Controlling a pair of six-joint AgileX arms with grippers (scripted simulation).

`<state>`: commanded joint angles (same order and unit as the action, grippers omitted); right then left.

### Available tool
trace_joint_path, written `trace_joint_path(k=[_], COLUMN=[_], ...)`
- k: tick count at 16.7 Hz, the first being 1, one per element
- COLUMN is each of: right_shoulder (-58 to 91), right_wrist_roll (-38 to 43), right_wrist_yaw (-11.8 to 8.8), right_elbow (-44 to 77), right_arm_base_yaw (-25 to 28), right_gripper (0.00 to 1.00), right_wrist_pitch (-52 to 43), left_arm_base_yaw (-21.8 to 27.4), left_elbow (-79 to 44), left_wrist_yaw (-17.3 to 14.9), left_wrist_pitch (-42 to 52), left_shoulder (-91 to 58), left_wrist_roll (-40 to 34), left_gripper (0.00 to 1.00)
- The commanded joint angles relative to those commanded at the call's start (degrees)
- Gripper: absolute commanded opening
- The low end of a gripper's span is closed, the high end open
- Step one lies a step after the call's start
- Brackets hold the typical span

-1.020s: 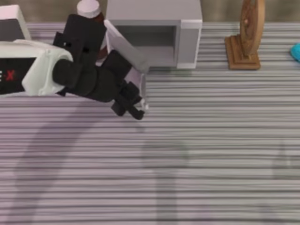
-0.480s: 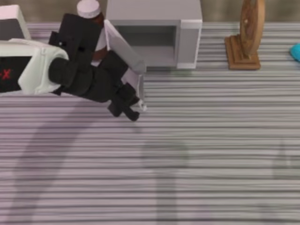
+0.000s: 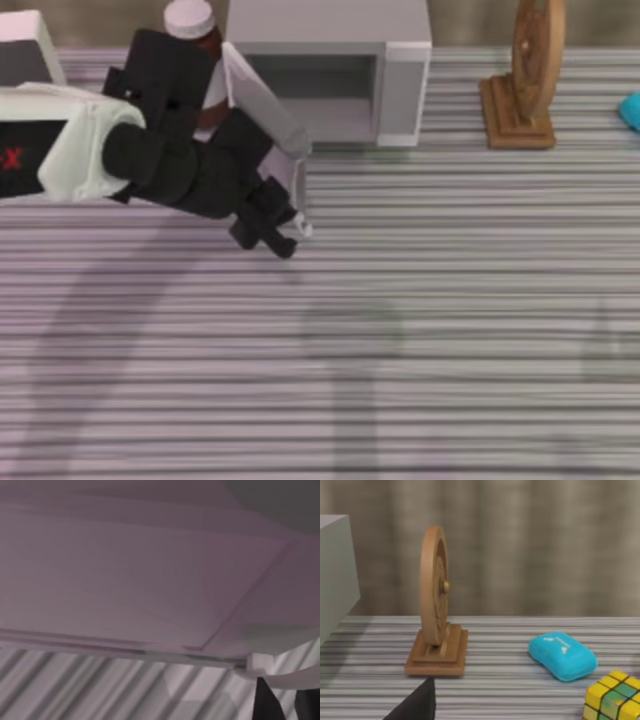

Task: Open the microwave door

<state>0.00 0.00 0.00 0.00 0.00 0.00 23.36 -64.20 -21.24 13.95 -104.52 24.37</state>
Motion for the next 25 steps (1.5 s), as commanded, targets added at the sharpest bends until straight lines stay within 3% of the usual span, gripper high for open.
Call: trace_joint_path(k=[12, 25], right_shoulder=[0.0, 0.0], right_wrist_roll=[0.0, 0.0], right_wrist_yaw=[0.0, 0.0], right_elbow=[0.0, 0.0], right_arm_base_yaw=[0.0, 0.0], right_gripper=[1.0, 1.0], right_wrist_pitch=[0.0, 0.0], left_arm_base_yaw=[0.0, -1.65], left_elbow=[0.0, -0.06], left_wrist_yaw=[0.0, -2.63], left_wrist_pitch=[0.0, 1.78], left_shoulder=[0.0, 0.16], left_wrist_roll=[0.0, 4.04], left_gripper=[0.0, 0.0])
